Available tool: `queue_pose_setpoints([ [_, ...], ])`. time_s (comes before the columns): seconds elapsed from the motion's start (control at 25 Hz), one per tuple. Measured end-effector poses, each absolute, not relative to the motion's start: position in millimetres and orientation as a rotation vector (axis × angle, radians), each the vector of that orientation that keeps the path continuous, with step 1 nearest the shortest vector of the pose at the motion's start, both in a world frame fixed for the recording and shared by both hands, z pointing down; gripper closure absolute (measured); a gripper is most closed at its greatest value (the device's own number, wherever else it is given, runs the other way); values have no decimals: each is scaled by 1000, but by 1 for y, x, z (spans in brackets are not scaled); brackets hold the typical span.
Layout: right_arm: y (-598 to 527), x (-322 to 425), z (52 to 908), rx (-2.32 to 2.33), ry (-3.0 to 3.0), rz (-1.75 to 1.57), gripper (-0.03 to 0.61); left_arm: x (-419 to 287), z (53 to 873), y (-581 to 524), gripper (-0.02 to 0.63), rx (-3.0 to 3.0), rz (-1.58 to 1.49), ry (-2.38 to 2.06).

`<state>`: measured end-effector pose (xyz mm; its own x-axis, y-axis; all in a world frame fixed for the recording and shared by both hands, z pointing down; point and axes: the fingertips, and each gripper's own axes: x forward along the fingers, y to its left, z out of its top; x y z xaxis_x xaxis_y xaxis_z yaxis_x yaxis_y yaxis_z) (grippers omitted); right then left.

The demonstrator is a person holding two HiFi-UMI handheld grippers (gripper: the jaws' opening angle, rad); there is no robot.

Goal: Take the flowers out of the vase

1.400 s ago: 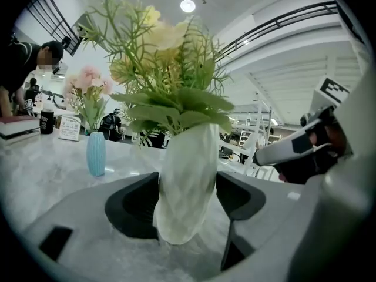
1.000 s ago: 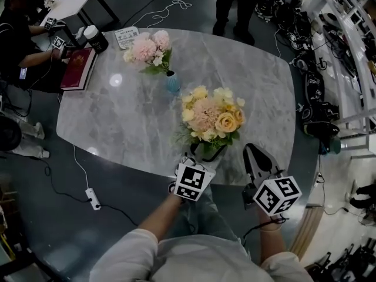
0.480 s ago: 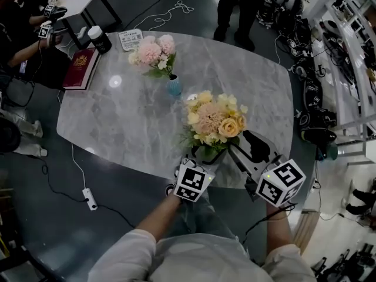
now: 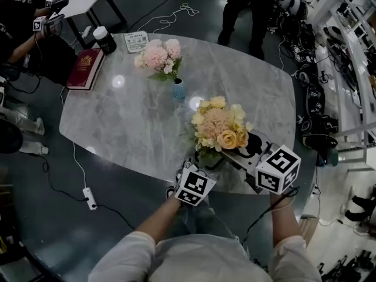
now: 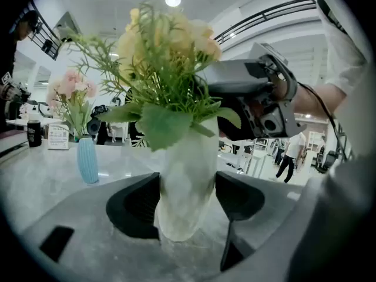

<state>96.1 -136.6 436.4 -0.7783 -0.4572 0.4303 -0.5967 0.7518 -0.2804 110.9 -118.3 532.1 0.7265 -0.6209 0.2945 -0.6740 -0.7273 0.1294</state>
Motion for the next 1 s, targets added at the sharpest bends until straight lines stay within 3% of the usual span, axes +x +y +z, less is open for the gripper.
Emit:
queue_pose_setpoints([
  [0.8,-152,73,446,694,-2708,650,342,109,533,-120,311,2715,378,-972],
  [1.0,-156,78,442,734,-2728,640,423,109,533,-120,311,2712,383,-960],
])
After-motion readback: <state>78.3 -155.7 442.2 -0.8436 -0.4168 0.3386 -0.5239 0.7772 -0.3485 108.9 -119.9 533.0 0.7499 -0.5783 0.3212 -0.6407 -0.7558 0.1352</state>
